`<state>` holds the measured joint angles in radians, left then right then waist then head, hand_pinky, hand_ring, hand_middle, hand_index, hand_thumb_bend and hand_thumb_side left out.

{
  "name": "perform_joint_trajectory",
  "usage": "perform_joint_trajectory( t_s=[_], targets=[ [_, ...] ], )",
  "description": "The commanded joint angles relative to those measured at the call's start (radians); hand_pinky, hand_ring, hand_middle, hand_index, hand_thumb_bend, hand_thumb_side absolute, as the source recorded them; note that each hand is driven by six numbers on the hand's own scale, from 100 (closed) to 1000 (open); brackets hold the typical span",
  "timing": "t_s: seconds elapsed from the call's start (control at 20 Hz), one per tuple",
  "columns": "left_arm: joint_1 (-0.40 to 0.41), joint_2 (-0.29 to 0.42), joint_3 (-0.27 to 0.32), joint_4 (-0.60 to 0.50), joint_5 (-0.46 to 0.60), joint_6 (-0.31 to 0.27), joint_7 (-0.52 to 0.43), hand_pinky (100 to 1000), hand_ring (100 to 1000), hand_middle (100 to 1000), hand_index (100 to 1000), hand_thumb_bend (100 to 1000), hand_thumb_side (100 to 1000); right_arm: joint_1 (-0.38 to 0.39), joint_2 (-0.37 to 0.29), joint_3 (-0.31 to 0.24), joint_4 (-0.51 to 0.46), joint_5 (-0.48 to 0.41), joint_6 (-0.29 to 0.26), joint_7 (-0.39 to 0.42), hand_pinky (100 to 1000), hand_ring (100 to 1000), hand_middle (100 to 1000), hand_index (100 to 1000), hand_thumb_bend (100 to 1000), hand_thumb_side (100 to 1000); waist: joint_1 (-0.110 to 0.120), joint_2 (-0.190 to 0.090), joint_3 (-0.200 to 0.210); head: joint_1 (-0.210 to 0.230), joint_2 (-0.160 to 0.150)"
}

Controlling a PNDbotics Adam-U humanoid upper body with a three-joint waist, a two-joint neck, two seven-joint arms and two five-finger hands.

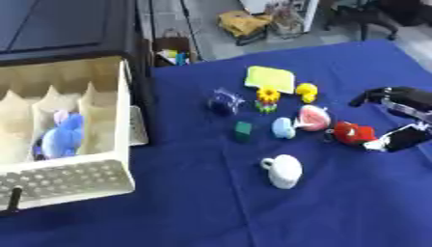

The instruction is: Pick up objects from table and place into drawer.

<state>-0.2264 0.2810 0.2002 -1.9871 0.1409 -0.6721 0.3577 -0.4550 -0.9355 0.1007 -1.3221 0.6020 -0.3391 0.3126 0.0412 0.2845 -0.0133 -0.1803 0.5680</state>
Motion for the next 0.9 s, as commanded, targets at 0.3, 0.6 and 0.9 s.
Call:
perform_joint_trajectory(
  t_s=[0.3, 0.6, 0.9],
  targets=[
    [-0.009, 0.011, 0.0, -0.013, 0.002, 0.001, -0.006, 513, 613, 647, 821, 188, 1000, -0.041, -0.01, 0.009, 0.055, 0.036, -0.009, 0.001, 818, 902, 782, 896, 569, 500, 0.0, -0.009, 0.005, -0.001, -0.02],
    [-0.007, 0.007, -0.002, -0.013, 0.0, 0.0, -0.009, 513, 614, 647, 821, 191, 1000, -0.054, -0.001, 0.011, 0.101, 0.056, -0.008, -0.003, 818, 903, 782, 895, 567, 496, 0.002, -0.007, 0.01, -0.004, -0.024],
    [-0.007, 0.005, -0.003, -0.013, -0.002, 0.0, -0.01, 512, 614, 648, 821, 191, 1000, -0.06, 0.002, 0.006, 0.132, 0.075, -0.003, -0.015, 819, 903, 781, 895, 561, 497, 0.003, -0.005, 0.009, -0.008, -0.028]
  ],
)
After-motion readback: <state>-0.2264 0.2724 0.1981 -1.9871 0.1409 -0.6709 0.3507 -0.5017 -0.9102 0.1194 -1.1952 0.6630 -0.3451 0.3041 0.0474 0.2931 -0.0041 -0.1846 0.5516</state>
